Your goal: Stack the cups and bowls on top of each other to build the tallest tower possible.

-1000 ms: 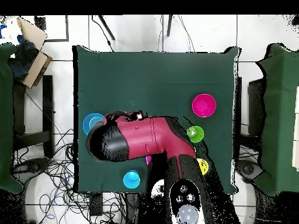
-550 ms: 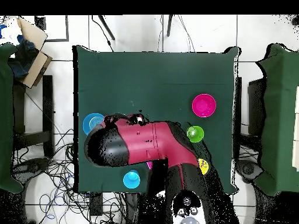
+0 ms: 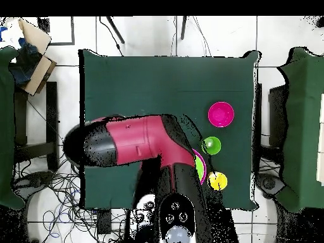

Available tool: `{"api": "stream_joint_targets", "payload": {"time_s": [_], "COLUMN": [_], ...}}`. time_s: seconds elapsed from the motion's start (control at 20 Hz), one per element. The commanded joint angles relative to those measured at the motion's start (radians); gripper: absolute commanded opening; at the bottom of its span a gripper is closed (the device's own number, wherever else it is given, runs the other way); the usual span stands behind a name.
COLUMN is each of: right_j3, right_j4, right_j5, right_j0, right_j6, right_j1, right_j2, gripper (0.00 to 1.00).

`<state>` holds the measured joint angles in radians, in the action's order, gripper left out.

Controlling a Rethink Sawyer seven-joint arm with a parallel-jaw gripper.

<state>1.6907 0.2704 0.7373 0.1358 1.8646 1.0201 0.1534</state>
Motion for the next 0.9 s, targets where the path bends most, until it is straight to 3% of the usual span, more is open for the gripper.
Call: {"api": "stream_joint_targets", "payload": {"time_s": [0.05,0.2,0.6,0.9], "right_j3": [-0.092,-0.108,-0.051,0.006], "right_j4": [0.003,-0.002,-0.019,0.027], "right_j5": [0.046,0.040,-0.078,-0.151], "right_j0": [-0.085,-0.092,-0.016,0.008], "right_j6": [0.369,0.387,0.256,0.212], "right_j1": [-0.109,-0.112,-0.129,-0.168], "right_j2": [-0.115,-0.152,-0.062,-0.047], "gripper": [1.00,1.00,1.00,1.00]}}
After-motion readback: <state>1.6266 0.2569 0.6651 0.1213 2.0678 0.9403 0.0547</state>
